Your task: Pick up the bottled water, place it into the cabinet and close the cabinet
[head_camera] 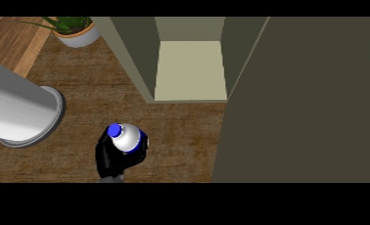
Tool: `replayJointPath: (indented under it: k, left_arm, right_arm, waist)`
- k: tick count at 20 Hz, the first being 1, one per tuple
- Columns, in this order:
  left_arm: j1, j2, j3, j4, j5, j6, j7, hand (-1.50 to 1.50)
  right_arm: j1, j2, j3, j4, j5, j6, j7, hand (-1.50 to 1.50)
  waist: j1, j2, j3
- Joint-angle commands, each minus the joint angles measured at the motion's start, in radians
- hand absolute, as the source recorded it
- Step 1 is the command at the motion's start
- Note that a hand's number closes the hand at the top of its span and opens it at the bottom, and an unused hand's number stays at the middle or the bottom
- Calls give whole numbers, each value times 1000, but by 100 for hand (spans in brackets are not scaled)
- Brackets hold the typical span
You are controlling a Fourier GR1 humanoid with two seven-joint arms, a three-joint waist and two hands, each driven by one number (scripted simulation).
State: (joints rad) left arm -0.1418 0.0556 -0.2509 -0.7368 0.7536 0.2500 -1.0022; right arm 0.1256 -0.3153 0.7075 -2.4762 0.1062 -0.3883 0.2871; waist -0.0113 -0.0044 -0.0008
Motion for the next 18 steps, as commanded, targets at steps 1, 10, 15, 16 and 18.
replayJointPath:
  k: [1, 10, 15, 16, 18]
  left_arm:
    - [67, 84, -101, -28, -54, -204, 53, 150]
    - [166, 157, -144, -428, -114, -41, 207, 150]
    - [182, 150, -155, -590, -90, -28, 341, 150]
    - [214, 152, -158, -596, -89, -47, 335, 150]
    - [208, 138, -176, -668, -114, 14, 381, 150]
  right_arm:
    - [6, -28, 9, -103, 63, 1, 44, -150]
    - [9, -30, 18, -97, 72, -18, 46, -150]
    - [-9, -23, 26, -104, 85, -24, 78, -150]
    - [-6, -22, 20, -129, 73, -25, 80, -150]
    - [9, -28, 35, -107, 88, -34, 69, -150]
  waist:
    - [0, -3, 0]
    - [14, -1, 2]
    - [11, 0, 1]
    - [10, 0, 1]
    - [9, 1, 1]
